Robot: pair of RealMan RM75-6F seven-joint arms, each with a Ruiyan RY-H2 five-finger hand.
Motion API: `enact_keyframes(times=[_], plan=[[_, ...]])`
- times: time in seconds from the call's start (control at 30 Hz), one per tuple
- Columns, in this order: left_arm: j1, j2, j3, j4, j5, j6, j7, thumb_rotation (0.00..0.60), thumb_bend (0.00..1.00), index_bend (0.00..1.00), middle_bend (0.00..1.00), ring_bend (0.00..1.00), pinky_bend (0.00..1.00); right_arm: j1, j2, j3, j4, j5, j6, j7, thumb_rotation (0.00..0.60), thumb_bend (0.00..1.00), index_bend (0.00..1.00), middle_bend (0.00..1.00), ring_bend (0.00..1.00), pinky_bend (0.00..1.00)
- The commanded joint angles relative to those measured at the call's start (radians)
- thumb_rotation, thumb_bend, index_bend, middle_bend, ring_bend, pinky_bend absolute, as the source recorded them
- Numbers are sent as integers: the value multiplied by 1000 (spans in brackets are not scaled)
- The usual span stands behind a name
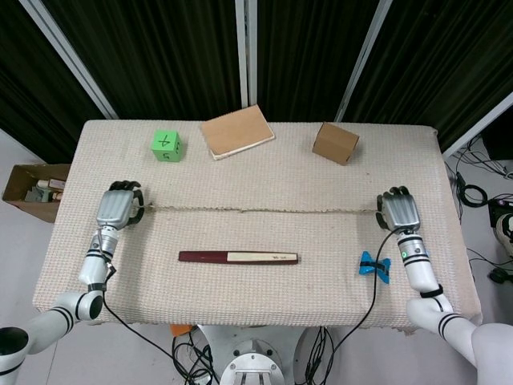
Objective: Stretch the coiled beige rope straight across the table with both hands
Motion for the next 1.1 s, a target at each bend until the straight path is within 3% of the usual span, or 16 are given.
enact_keyframes(times=[0.03,0.23,0.33,0.47,0.63,0.87,1.1], plan=[[0,-8,-3,17,0,-5,-1,600,468,617,240,161,160,-3,-10,2,15,-5,-3,10,600,492,791,472,227,236],[2,-17,-6,39,4,-10,-7,600,466,610,239,160,160,-8,-22,6,37,-16,-5,34,600,487,763,453,225,237],[4,-17,-5,36,9,-7,-5,600,418,500,231,160,160,-9,-26,9,38,-21,-7,47,600,414,645,409,220,238],[8,-12,-9,24,11,2,-4,600,310,321,213,160,153,-10,-18,20,19,-21,-4,57,600,186,413,343,203,235],[19,16,-17,-21,19,38,7,600,257,265,198,160,148,-22,29,32,-61,-24,29,34,600,115,305,302,185,228],[84,165,-33,-217,26,152,33,600,241,263,198,160,148,-113,229,46,-342,-31,179,-7,600,133,274,294,177,226],[205,382,-4,-483,53,272,24,600,231,268,199,160,148,-260,528,18,-672,-22,275,31,600,196,217,224,114,181]])
